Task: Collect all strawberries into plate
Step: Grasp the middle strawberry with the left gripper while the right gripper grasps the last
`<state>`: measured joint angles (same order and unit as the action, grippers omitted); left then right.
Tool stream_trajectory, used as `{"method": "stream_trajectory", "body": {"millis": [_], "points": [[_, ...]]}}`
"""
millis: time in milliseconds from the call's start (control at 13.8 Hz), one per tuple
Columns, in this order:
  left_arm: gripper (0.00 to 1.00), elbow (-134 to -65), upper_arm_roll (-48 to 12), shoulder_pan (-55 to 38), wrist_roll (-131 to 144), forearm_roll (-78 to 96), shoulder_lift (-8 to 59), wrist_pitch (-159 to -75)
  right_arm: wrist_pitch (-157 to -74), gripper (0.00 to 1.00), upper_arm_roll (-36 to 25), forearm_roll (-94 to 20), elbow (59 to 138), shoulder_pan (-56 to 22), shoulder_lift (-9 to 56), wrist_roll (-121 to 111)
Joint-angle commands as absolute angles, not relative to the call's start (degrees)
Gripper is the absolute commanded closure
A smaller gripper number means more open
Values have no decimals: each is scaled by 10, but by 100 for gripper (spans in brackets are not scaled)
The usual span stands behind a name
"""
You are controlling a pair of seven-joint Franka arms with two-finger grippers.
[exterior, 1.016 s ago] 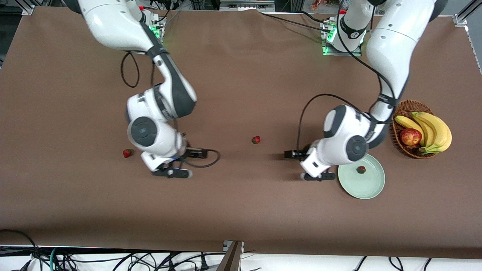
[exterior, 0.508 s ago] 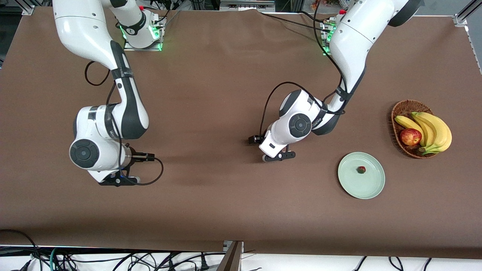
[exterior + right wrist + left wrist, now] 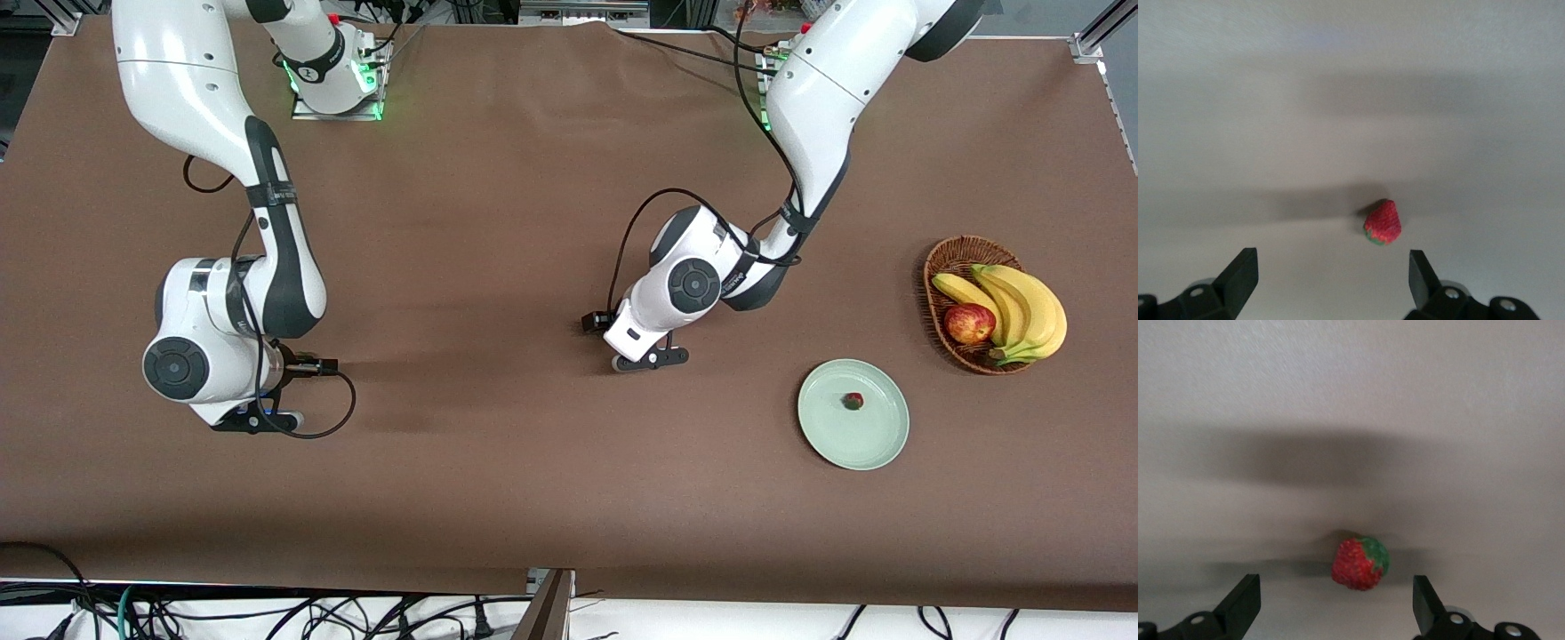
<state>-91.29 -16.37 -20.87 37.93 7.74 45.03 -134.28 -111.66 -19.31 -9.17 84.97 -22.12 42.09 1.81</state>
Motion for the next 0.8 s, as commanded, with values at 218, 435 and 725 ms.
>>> {"method": "stream_trajectory", "body": {"millis": [218,435,725], "points": [[0,-917,-113,-276,419,37,449,-1352,-1183,0,-203,-100,925,-209,396,-37],[15,-912,-112,-286,446,12,448,-1352,-1213,0,-203,-112,955,-209,396,-37],[25,-900,-111,-284,446,13,448,-1352,-1216,1,-203,-128,962,-209,396,-38]]}}
